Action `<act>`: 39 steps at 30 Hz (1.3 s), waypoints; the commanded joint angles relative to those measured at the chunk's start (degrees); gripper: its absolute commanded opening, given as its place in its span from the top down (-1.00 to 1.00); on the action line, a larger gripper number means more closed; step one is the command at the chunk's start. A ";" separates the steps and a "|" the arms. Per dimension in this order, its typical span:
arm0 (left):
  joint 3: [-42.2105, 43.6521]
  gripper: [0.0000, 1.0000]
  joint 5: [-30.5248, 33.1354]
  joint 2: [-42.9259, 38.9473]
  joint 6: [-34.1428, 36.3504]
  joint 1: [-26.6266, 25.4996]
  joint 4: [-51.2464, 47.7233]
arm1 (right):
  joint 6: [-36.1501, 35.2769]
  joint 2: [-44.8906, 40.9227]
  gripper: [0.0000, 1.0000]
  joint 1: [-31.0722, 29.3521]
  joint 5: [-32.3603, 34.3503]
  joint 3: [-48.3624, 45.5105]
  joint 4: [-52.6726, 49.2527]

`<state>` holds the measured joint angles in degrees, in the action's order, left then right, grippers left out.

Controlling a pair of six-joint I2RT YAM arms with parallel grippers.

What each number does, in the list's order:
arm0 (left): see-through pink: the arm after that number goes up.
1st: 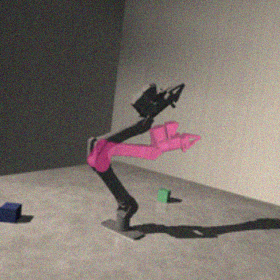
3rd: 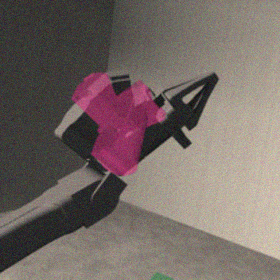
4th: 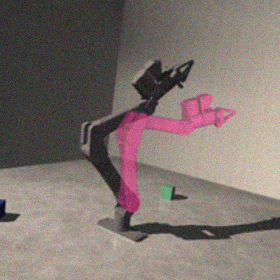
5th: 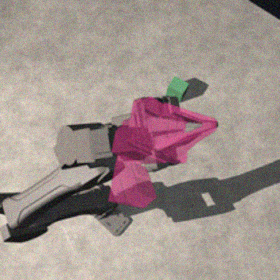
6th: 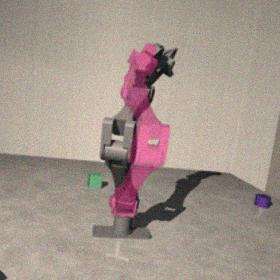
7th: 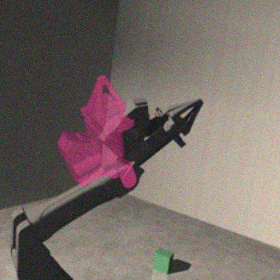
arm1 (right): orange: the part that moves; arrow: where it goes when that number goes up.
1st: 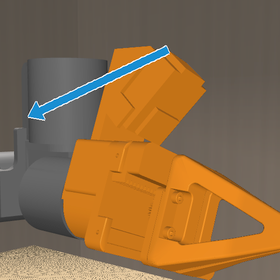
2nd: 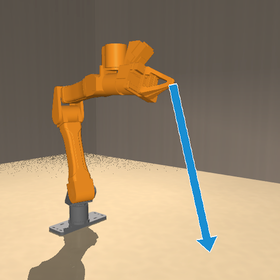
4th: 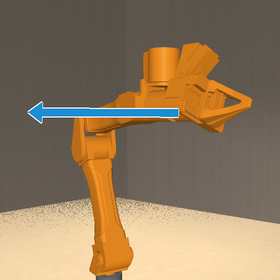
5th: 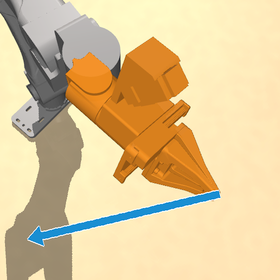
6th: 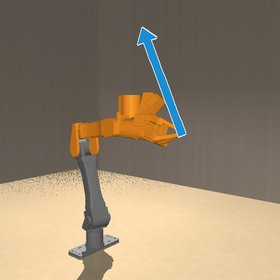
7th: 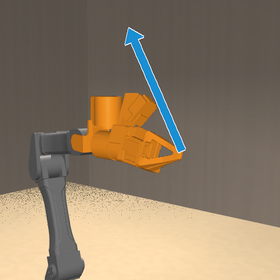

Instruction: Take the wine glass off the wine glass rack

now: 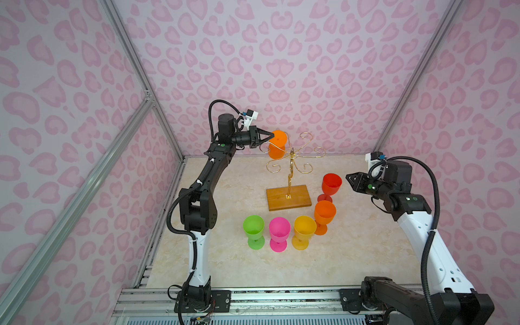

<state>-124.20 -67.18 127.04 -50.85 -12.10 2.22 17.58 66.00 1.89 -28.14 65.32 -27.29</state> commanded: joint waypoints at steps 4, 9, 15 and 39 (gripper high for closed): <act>-0.77 0.96 1.13 -8.42 -1.90 -0.03 0.68 | 0.22 0.36 0.51 -0.05 -0.60 -0.24 1.36; -1.11 0.96 1.56 -9.06 -2.92 -0.03 0.88 | 0.43 0.36 0.51 -0.04 -0.69 -0.21 1.42; -1.83 0.96 2.14 -9.57 -3.20 0.01 0.86 | 0.42 0.36 0.51 -0.04 -0.71 -0.16 1.45; -0.30 0.96 3.11 -12.48 -0.55 0.01 0.26 | 0.31 0.27 0.51 -0.04 -0.88 -0.89 1.88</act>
<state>-124.84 -64.07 127.04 -52.01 -12.05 1.37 17.93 66.19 1.89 -28.58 64.95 -26.72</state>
